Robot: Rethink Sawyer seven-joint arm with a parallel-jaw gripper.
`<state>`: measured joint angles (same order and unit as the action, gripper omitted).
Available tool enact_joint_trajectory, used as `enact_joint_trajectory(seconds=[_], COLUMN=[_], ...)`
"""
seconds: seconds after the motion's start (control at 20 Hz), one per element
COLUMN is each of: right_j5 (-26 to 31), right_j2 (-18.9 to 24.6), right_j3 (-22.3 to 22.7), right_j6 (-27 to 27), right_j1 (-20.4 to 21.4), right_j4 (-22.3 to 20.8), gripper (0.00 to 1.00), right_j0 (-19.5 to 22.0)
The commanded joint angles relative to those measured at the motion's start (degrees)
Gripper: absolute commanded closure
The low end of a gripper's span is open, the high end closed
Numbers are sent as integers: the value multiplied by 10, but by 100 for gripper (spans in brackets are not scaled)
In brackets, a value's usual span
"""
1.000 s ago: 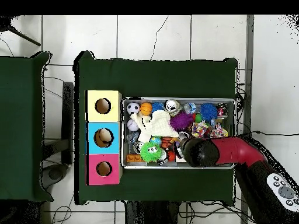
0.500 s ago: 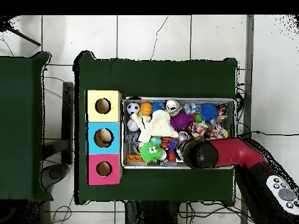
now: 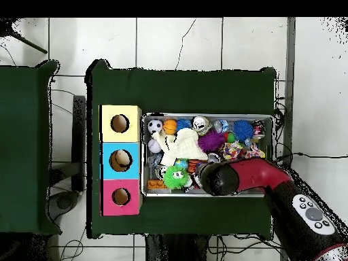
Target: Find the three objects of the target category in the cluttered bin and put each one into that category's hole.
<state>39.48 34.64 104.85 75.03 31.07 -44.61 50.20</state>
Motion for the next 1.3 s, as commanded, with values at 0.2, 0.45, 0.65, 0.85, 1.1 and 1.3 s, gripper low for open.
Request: enact_joint_trajectory(seconds=[0.2, 0.45, 0.65, 0.85, 1.1, 1.3], right_j5=[43, 26, 52, 73, 89, 96], right_j2=[31, 28, 37, 51, 62, 69], right_j3=[-57, -29, -63, -100, -120, -130], right_j6=[-150, -120, -157, -206, -231, -235], right_j1=[-26, 5, -17, -36, -43, -52], right_j4=[-48, -45, -41, -40, -40, -42], gripper=[0, 0, 0, 0, 0, 0], right_j0=[-15, -13, -14, -9, -4, -2])
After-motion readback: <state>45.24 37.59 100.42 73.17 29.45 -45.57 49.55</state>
